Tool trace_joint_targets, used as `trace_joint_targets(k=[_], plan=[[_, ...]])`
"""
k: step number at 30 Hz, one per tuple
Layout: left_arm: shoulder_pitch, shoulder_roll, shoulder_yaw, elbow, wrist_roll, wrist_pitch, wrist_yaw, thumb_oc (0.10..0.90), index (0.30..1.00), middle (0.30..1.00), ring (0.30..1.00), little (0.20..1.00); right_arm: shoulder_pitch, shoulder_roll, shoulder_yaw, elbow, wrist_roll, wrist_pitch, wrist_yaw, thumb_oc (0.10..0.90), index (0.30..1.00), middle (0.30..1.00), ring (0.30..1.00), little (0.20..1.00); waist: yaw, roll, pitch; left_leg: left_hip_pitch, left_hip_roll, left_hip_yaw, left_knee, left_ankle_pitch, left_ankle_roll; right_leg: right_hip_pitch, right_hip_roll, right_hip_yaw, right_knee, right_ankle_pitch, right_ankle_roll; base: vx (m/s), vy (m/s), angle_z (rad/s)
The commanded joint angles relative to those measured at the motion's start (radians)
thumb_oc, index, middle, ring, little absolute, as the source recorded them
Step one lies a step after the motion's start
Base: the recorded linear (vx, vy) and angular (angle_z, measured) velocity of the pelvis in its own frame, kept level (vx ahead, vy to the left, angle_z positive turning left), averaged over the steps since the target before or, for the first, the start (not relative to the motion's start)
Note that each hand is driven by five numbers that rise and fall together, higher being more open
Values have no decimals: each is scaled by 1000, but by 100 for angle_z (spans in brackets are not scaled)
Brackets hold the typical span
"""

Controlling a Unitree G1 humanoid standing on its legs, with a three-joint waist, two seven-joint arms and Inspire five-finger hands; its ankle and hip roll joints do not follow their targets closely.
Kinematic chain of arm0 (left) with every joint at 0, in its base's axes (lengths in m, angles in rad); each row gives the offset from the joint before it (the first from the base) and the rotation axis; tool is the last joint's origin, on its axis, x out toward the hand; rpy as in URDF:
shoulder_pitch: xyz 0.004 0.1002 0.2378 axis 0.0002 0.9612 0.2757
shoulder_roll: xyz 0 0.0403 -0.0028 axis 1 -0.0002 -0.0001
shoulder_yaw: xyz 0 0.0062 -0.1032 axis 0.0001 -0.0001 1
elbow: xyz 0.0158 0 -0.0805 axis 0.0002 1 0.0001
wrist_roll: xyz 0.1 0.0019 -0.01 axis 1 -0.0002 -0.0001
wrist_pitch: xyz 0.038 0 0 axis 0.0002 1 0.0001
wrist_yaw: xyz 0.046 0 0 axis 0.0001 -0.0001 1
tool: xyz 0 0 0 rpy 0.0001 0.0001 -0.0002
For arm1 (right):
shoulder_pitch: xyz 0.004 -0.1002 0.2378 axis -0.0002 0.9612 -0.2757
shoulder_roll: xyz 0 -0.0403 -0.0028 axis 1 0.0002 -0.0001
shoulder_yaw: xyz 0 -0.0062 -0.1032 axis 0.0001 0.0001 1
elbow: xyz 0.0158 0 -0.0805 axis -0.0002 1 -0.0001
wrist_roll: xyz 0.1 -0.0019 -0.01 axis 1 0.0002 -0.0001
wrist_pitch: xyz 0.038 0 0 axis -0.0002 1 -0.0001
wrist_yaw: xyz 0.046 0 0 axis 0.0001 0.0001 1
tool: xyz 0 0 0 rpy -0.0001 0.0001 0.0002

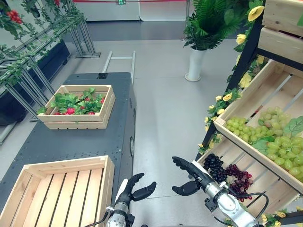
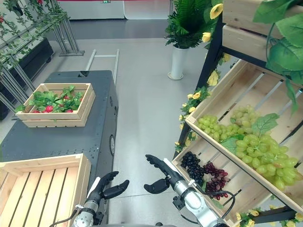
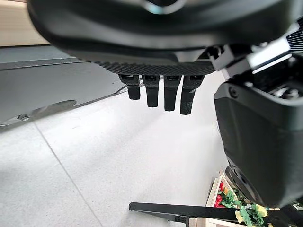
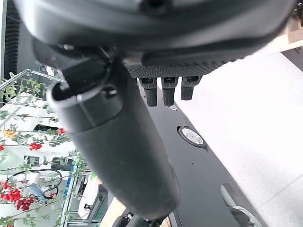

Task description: Pick up the fruits from the basket on one side to the basket on the other side

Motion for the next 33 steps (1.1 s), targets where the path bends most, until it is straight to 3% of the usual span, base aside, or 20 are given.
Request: trace_joint_targets(k=[1, 5, 8, 10, 12, 14, 16, 19, 23, 33], plan=[[-93, -9, 6, -21, 26, -89, 1, 800, 900, 900, 900, 900, -111, 60, -20, -18, 43, -111, -49, 800, 900, 900, 900, 900, 35, -8, -3, 71, -75, -14, 10, -183, 30, -25, 23, -46, 11, 2, 2, 9, -29, 6], [-90, -2, 20, -8, 47, -76, -38, 800, 900, 900, 900, 900, -112, 94, -37, 75, 37, -105, -56, 800, 900, 900, 900, 900, 53, -2, 1, 71, -77, -34, 10, -177, 29, -17, 17, -71, 18, -11, -2, 12, -33, 18], [-90, 2, 16, 7, 36, -48, -107, 800, 900, 900, 900, 900, -114, 119, -54, 165, 81, -63, -44, 800, 900, 900, 900, 900, 64, 3, 6, 69, -79, -44, 11, -173, 31, -13, 14, -87, 23, -19, -5, 3, -25, 23], [-93, -7, 9, 59, 7, -30, -173, 800, 900, 900, 900, 900, -115, 155, -92, 332, 231, -44, 22, 800, 900, 900, 900, 900, 71, 10, 12, 68, -82, -52, 15, -172, 33, -7, 13, -98, 28, -28, -11, -5, -13, 16], [-99, -18, 3, 100, 37, -27, -167, 800, 900, 900, 900, 900, -120, 188, -136, 451, 308, -23, 49, 800, 900, 900, 900, 900, 74, 16, 14, 71, -84, -57, 16, -172, 35, 0, 12, -105, 29, -32, -14, 10, 7, 16], [-102, -32, -3, 134, 62, -25, -153, 800, 900, 900, 900, 900, -131, 210, -170, 552, 252, -19, -17, 800, 900, 900, 900, 900, 77, 25, 16, 77, -85, -61, 14, -175, 38, 9, 10, -112, 28, -36, -17, 12, 21, 17], [-104, -36, -3, 145, 52, -27, -152, 800, 900, 900, 900, 900, -133, 210, -181, 611, 241, -31, -11, 800, 900, 900, 900, 900, 78, 35, 15, 84, -87, -70, 10, -177, 40, 19, 12, -114, 20, -37, -20, 21, 41, 3], [-102, -30, -2, 144, 39, -52, -173, 800, 900, 900, 900, 900, -127, 210, -197, 627, 249, -58, 40, 800, 900, 900, 900, 900, 79, 36, 9, 88, -90, -84, 10, -176, 39, 26, 14, -111, 19, -39, -22, 21, 16, 0], [-98, -27, -6, 146, 64, -30, -185, 800, 900, 900, 900, 900, -123, 201, -204, 642, 252, -75, 64, 800, 900, 900, 900, 900, 80, 32, 6, 83, -88, -88, 13, -171, 34, 26, 15, -117, 22, -43, -23, 10, 0, 6], [-102, -23, -1, 158, 50, -40, -201, 800, 900, 900, 900, 900, -110, 211, -228, 697, 280, -51, 87, 800, 900, 900, 900, 900, 84, 23, 16, 88, -89, -90, 14, -172, 37, 35, 17, -122, 22, -48, -25, 7, -1, 4]])
